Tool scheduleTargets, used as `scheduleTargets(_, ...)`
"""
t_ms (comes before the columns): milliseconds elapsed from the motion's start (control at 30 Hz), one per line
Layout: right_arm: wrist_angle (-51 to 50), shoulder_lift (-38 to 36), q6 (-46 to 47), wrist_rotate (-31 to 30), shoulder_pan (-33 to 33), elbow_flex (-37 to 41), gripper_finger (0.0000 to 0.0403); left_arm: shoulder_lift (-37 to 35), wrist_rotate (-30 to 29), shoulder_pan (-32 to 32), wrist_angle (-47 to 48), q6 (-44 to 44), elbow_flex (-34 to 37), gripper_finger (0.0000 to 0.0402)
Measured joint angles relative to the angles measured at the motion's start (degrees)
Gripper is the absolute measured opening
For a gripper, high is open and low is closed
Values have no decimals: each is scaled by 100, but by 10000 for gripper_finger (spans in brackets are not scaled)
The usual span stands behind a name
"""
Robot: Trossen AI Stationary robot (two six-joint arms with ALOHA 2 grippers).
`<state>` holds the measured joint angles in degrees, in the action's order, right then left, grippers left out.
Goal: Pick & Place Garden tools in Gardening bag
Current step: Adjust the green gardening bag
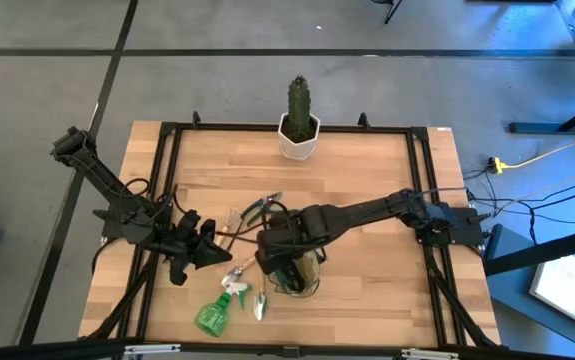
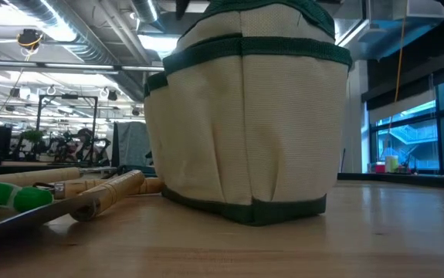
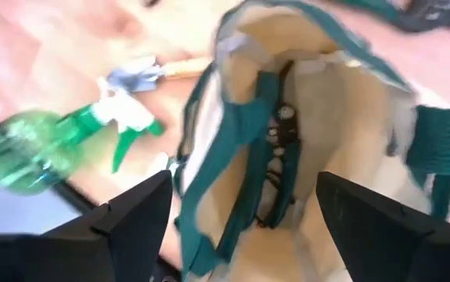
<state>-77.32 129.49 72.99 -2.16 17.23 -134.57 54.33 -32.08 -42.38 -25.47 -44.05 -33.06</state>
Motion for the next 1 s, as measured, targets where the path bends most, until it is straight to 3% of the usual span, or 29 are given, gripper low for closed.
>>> scheduleTargets(267,-97,-86,-596,180,59,-23,318,0,4,-1,2,-70,0,1)
scheduleTargets(433,-240,-87,-67,204,55,-23,313,0,2,-1,2,-35,0,1)
scheduleTargets(600,-186,-94,455,-32,59,123,280,0,2,-1,4,11,0,1)
scheduleTargets(1000,198,-88,567,-60,-63,886,186,0,94,-5,5,72,0,1)
